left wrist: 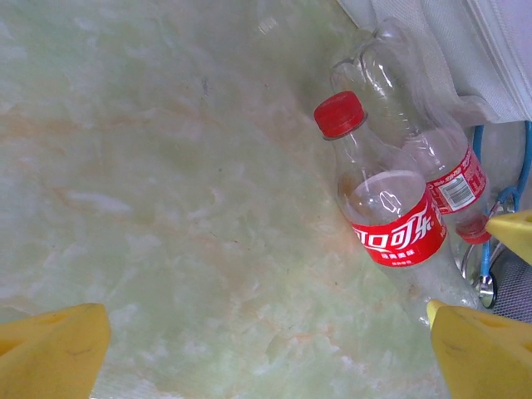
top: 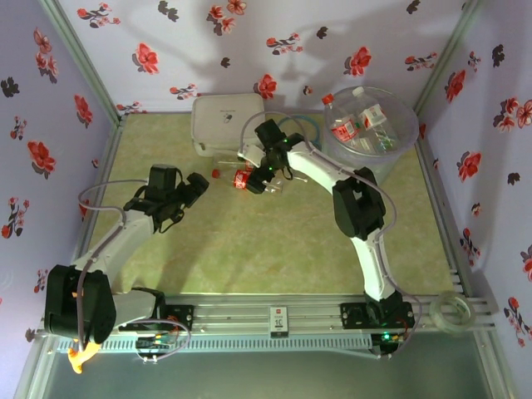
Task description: Put the plastic bottles in the bin
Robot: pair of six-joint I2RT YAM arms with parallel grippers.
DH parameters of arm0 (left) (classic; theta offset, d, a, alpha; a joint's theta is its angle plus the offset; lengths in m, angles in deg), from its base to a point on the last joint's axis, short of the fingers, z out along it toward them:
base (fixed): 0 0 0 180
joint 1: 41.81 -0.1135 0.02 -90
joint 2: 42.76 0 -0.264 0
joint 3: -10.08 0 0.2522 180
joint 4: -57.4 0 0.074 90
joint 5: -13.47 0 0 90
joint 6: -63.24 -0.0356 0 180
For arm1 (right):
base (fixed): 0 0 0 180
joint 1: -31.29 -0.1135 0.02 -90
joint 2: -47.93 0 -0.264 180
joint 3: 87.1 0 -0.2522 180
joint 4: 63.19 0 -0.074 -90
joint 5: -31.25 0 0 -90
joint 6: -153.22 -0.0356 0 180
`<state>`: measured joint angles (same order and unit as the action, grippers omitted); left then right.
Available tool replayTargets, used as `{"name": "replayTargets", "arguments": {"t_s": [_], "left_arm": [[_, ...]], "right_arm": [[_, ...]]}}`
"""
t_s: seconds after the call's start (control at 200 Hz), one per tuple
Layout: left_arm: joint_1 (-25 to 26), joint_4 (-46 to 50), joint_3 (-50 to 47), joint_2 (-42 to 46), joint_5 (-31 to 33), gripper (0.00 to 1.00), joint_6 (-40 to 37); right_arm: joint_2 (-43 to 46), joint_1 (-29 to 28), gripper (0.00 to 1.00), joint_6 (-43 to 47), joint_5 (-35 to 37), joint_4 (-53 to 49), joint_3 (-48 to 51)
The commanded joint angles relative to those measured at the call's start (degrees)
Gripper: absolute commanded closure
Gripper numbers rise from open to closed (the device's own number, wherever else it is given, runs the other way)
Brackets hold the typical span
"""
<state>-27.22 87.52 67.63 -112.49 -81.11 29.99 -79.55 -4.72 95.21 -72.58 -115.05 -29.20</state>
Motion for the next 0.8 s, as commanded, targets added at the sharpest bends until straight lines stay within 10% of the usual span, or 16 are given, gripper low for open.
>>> {"name": "replayTargets", "arguments": {"t_s": [0.0,0.795], "left_arm": [[-0.6,0.8,-0.5,0.9,-0.3,0.00,-1.6],[-0.9,-0.2,-0.2,0.0,-1.2,0.01,-1.8]], "right_arm": [[-2.0,0.0,0.05,2.5,-0.8,-2.0,-1.6],[-4.7,-0.8,0.29,-2.1,2.5,1.9,3.1]]}}
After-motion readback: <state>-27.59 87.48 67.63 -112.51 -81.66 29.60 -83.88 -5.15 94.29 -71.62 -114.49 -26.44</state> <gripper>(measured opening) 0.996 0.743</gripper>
